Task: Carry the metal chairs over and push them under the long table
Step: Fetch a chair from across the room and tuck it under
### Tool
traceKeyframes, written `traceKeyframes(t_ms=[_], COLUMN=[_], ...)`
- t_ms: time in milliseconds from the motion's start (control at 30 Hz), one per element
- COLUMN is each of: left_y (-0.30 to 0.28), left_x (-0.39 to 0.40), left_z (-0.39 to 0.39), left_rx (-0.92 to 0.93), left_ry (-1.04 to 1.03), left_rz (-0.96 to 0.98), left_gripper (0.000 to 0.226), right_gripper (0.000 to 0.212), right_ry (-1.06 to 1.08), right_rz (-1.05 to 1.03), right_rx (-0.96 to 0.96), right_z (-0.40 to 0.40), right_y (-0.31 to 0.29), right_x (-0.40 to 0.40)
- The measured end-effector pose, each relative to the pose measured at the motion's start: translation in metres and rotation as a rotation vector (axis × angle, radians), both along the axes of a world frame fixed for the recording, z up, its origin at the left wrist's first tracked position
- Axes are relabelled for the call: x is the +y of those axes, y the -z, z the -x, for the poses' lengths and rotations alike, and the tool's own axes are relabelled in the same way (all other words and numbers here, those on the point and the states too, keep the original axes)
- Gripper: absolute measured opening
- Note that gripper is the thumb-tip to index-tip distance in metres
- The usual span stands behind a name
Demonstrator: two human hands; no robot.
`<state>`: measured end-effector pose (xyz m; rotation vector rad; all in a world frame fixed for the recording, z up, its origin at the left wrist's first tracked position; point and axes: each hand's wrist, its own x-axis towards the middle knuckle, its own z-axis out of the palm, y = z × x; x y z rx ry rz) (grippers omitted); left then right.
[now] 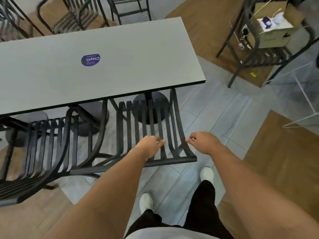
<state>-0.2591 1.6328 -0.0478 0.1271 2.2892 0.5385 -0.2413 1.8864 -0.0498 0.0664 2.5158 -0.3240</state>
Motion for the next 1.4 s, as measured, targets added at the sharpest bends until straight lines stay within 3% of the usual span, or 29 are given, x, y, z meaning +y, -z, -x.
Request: traceKeyframes(t_ms=[400, 767, 1067, 1400], left_y=[-0.009, -0.02, -0.029, -0.041], left_x=[0.208, 0.3, 0.352, 0.39], left_z=[0.096, 0.202, 0.383, 0.602], left_rx=[0.014, 0.056, 0.197, 0.173], left_ry=[-0.162, -0.185, -0.245, -0.165], left_rz=[-0.023, -0.015, -0.044, -0.012], left_gripper=[0.046, 0.044, 0.044, 0.044], right_gripper=[0.05, 0.045, 0.048, 0.047], right_ry=[-0.124, -0.133, -0.167, -0.056], right_rz=[-0.036, 0.045, 0.064, 0.078], right_rx=[-0.109, -0.005, 0.027, -0.04], right_z=[0.112, 0.286, 0.474, 0.654], right_y=[-0.001, -0.045, -0.051, -0.055], right_x=[0.207, 0.278, 0.31, 0.367])
